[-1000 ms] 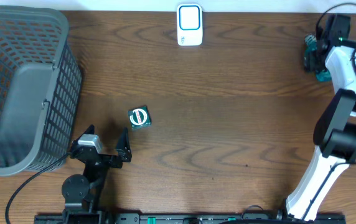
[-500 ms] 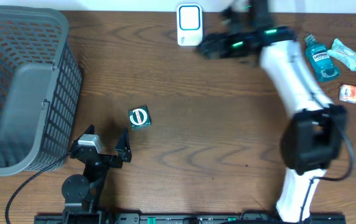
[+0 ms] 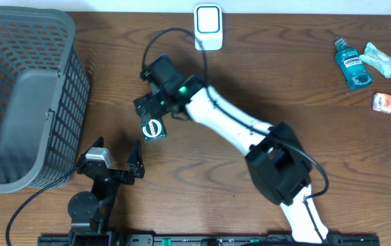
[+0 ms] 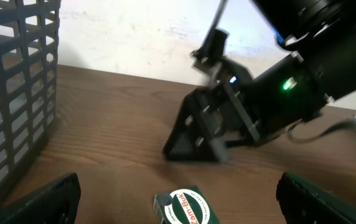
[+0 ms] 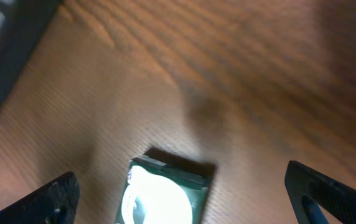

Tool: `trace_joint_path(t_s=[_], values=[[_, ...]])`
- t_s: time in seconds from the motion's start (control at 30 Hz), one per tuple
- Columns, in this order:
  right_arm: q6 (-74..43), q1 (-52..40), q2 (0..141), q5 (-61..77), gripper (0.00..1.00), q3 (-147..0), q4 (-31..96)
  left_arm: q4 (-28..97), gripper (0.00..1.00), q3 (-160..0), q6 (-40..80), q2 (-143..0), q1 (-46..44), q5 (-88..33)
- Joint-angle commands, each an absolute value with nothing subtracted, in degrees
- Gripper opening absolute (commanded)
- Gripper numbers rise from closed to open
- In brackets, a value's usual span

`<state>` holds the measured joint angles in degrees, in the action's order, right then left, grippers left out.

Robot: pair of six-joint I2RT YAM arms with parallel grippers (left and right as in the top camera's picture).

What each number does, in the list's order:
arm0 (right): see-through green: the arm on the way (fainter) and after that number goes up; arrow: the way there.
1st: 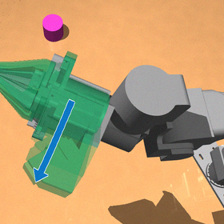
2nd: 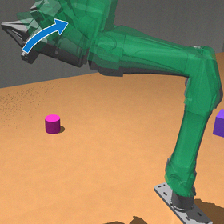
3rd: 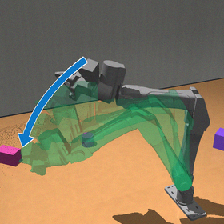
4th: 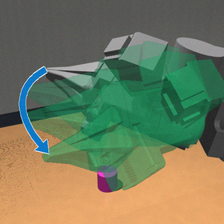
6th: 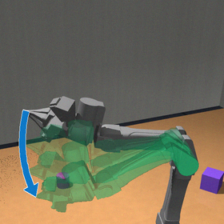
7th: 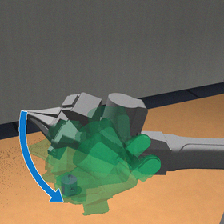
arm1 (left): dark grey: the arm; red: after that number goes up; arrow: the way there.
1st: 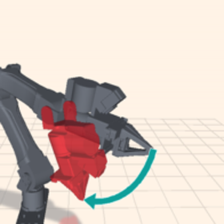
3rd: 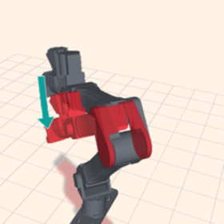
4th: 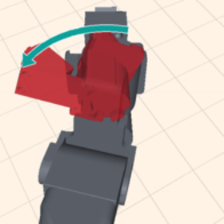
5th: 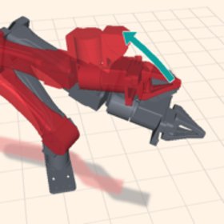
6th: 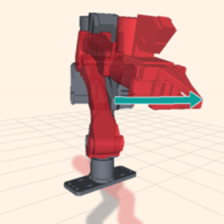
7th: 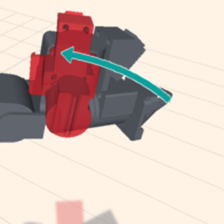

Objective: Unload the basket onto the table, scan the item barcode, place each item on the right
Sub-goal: 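Reach the right gripper to the green Zam-Buk tin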

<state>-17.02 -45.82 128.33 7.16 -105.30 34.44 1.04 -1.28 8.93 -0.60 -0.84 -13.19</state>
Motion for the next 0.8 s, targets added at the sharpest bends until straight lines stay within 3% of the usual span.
trace_joint_path(t_s=[0.0,0.23,0.5,0.63,0.77], values=[[-18.15,-47.77,131.41,1.61,0.99,-105.25,34.5,2.79,0.98,-0.23,8.36,-0.23,-0.6,-13.87],[-18.17,-50.52,133.05,1.63,0.97,-105.25,38.92,2.79,0.98,-0.23,8.36,-0.23,-0.6,-13.89],[-11.51,-50.35,133.08,1.85,0.59,-105.25,45.69,2.79,0.98,-0.23,8.36,-0.23,-0.6,-13.89],[-4.36,-49.41,133.08,1.76,0.55,-105.27,48.16,2.79,0.98,-0.23,8.36,-0.23,-0.6,-13.87],[1.96,-47.57,132.86,-0.58,0.59,-105.32,50.59,2.76,0.98,-0.23,8.36,-0.23,-0.6,-13.89]])
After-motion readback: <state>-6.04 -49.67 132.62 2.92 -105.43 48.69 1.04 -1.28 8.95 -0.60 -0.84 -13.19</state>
